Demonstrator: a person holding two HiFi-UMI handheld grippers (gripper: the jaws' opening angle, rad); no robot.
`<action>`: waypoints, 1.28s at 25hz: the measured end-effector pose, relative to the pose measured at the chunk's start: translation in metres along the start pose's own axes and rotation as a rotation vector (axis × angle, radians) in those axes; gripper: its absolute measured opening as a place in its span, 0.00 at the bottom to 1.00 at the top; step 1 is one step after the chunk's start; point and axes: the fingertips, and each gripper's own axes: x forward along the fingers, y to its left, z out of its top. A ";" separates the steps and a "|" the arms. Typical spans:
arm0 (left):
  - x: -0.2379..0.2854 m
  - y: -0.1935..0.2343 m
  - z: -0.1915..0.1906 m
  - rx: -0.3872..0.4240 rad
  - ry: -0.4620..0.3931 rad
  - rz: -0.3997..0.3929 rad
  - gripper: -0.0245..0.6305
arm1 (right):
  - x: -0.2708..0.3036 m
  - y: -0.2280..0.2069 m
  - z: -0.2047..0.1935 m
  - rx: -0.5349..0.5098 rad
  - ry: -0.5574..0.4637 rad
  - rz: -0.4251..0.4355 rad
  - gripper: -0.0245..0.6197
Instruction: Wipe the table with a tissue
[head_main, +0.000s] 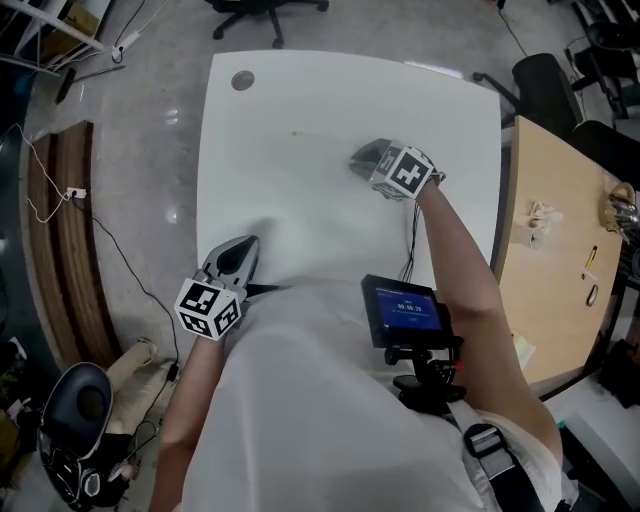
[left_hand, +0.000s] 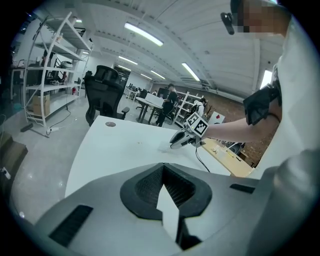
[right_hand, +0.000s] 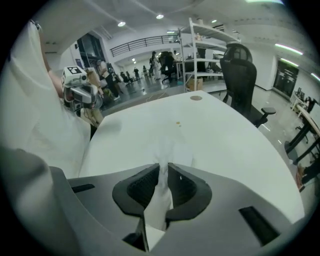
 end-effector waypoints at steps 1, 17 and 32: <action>0.000 -0.001 0.000 0.001 0.000 -0.006 0.04 | -0.003 0.000 0.003 0.024 -0.033 -0.018 0.13; 0.008 -0.003 0.008 -0.002 -0.029 -0.010 0.04 | -0.009 -0.033 0.031 0.305 -0.267 -0.170 0.13; -0.037 0.033 -0.012 -0.063 -0.074 0.133 0.04 | 0.071 -0.072 0.083 0.317 -0.149 -0.296 0.13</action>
